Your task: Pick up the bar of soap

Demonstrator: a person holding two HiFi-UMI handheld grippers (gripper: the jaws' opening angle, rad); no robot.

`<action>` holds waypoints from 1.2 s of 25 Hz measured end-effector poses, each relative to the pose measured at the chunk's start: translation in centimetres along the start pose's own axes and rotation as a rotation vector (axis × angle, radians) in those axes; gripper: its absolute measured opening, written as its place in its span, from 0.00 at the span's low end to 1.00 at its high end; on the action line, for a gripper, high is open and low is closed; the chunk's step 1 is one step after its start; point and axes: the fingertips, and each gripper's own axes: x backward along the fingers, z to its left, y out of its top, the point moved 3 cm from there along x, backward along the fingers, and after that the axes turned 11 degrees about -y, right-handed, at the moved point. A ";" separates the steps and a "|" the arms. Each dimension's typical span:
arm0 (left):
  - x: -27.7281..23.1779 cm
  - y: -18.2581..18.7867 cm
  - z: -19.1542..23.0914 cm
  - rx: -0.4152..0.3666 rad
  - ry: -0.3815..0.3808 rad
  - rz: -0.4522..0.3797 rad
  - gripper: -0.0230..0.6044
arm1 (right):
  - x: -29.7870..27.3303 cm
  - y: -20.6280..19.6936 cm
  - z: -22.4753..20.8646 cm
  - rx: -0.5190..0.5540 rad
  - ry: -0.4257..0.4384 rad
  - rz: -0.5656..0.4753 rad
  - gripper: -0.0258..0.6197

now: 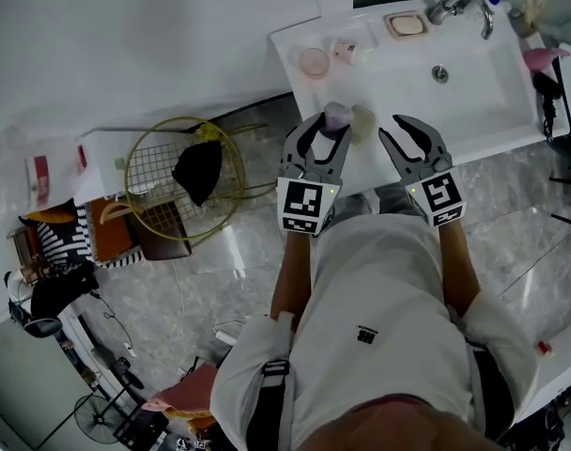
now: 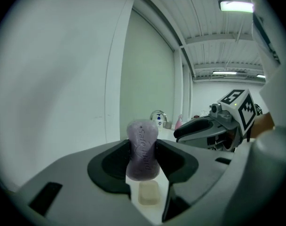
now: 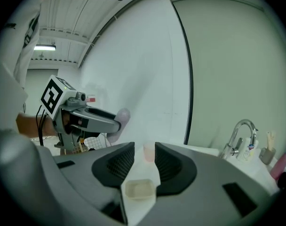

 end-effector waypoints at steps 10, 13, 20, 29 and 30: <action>2.2 1.2 -0.6 -0.052 0.008 -0.077 0.33 | 2.5 2.8 0.1 0.006 -0.044 -0.102 0.27; 2.7 1.4 -0.8 -0.057 0.009 -0.085 0.33 | 3.1 4.0 0.5 0.020 -0.052 -0.149 0.27; 3.0 2.0 -1.3 -0.066 -0.001 -0.101 0.33 | 3.6 3.9 0.7 0.015 -0.068 -0.136 0.27; 3.2 2.6 -1.5 -0.077 -0.019 -0.120 0.33 | 4.0 3.6 1.0 0.034 -0.075 -0.108 0.27; 3.2 2.6 -1.5 -0.074 -0.021 -0.121 0.33 | 4.0 4.0 1.0 0.034 -0.079 -0.128 0.27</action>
